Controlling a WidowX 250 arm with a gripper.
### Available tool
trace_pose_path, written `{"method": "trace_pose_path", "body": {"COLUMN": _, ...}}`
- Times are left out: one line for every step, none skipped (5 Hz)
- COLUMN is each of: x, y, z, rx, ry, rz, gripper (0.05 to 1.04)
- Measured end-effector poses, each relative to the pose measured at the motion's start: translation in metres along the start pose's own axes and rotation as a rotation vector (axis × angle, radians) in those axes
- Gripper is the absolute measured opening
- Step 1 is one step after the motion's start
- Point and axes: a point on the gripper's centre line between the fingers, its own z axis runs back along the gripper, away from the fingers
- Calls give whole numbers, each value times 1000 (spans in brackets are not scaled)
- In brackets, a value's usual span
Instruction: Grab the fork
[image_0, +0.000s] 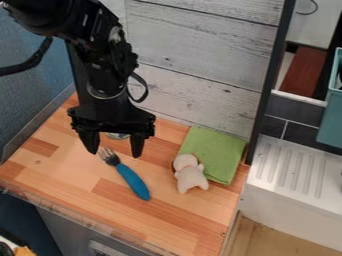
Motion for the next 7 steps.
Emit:
{"method": "trace_pose_path", "body": {"x": -3, "y": 0, "z": -5, "rx": 6, "ry": 19, "rz": 4, "gripper": 1000}}
{"method": "trace_pose_path", "body": {"x": -3, "y": -2, "z": -11, "rx": 39, "ry": 28, "rz": 55, "gripper": 1001}}
{"method": "trace_pose_path", "body": {"x": 5, "y": -8, "z": -28, "rx": 65, "ry": 64, "rz": 109, "gripper": 1000}}
{"method": "trace_pose_path", "body": {"x": 12, "y": -9, "z": -51, "rx": 156, "ry": 85, "rz": 209, "gripper": 1000}}
{"method": "trace_pose_path", "body": {"x": 17, "y": -10, "z": -72, "rx": 188, "ry": 89, "rz": 288, "gripper": 1000}}
{"method": "trace_pose_path", "body": {"x": 17, "y": -11, "z": -89, "rx": 204, "ry": 95, "rz": 377, "gripper": 1000}}
{"method": "trace_pose_path", "body": {"x": 15, "y": -8, "z": -104, "rx": 144, "ry": 121, "rz": 484, "gripper": 1000}}
